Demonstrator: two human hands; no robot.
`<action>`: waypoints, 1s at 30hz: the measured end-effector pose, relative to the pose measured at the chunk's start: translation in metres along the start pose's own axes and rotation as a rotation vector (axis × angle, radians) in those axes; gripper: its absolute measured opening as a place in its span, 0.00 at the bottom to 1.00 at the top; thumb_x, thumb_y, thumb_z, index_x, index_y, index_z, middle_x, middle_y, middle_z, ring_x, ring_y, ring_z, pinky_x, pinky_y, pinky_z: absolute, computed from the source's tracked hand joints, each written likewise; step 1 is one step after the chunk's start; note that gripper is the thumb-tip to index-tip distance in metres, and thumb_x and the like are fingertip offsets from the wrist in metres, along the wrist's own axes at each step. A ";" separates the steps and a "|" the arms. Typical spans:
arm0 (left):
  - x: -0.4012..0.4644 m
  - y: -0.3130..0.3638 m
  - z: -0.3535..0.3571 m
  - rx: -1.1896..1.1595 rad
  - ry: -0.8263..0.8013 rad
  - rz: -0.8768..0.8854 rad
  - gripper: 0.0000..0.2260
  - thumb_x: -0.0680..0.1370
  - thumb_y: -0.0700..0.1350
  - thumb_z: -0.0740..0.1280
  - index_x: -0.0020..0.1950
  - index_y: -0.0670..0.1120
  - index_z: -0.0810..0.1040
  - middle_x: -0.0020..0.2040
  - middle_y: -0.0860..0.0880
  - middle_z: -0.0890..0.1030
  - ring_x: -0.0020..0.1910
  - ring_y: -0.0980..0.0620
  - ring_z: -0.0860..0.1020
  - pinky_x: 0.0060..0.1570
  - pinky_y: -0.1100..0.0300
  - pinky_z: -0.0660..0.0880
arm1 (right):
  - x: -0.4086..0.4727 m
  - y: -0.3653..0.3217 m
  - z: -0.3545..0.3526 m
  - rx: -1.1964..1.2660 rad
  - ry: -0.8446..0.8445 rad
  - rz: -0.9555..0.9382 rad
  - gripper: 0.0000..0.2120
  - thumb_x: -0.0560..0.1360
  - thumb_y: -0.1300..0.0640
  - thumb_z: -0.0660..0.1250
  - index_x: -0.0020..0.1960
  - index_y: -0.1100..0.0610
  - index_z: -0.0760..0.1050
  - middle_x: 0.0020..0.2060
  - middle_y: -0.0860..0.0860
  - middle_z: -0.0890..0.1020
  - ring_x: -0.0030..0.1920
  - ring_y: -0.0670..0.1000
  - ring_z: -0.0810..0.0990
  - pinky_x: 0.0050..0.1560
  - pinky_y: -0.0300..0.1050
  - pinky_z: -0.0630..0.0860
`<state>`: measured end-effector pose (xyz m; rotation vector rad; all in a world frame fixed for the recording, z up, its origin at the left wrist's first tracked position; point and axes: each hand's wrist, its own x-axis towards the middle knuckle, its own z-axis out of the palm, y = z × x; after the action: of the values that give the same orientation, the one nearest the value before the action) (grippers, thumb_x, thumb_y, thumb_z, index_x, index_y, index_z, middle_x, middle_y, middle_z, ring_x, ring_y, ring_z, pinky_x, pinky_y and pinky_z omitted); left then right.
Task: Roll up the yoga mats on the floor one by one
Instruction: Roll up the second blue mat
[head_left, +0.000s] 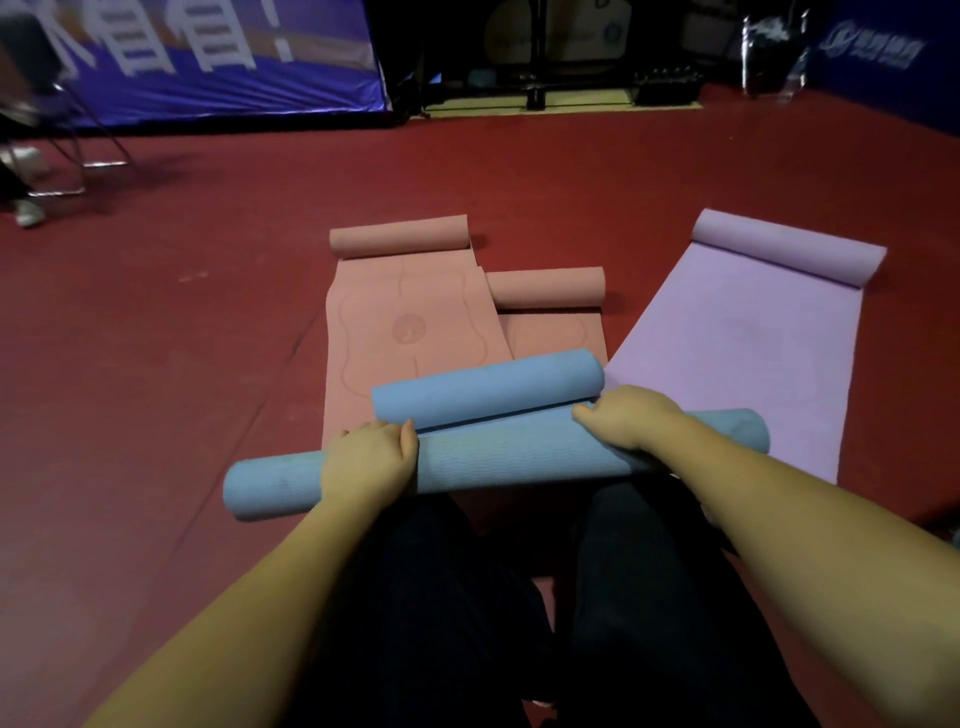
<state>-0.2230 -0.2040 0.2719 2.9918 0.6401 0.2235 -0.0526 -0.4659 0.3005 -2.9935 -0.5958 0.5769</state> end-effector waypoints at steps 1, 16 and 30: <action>0.002 0.002 -0.003 0.024 -0.033 -0.005 0.23 0.82 0.52 0.48 0.40 0.46 0.78 0.45 0.44 0.82 0.45 0.41 0.78 0.47 0.52 0.69 | -0.003 0.001 -0.005 0.011 -0.047 0.005 0.29 0.78 0.38 0.50 0.68 0.55 0.75 0.68 0.57 0.75 0.64 0.58 0.74 0.62 0.50 0.70; 0.022 -0.006 -0.014 -0.001 -0.505 -0.090 0.16 0.81 0.50 0.51 0.44 0.45 0.74 0.53 0.42 0.79 0.47 0.44 0.75 0.47 0.53 0.69 | -0.018 0.008 0.025 0.049 0.430 -0.152 0.20 0.81 0.45 0.54 0.38 0.55 0.75 0.37 0.47 0.73 0.45 0.54 0.76 0.36 0.46 0.65; 0.051 -0.013 0.005 -0.157 -0.641 -0.090 0.12 0.82 0.51 0.55 0.54 0.47 0.75 0.64 0.43 0.76 0.54 0.46 0.72 0.53 0.54 0.67 | -0.039 0.012 0.058 0.001 0.517 -0.174 0.30 0.75 0.37 0.48 0.47 0.58 0.80 0.42 0.54 0.82 0.47 0.58 0.79 0.49 0.51 0.72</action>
<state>-0.1813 -0.1718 0.2721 2.6350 0.6302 -0.6309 -0.1024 -0.4941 0.2586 -2.8633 -0.7852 -0.2050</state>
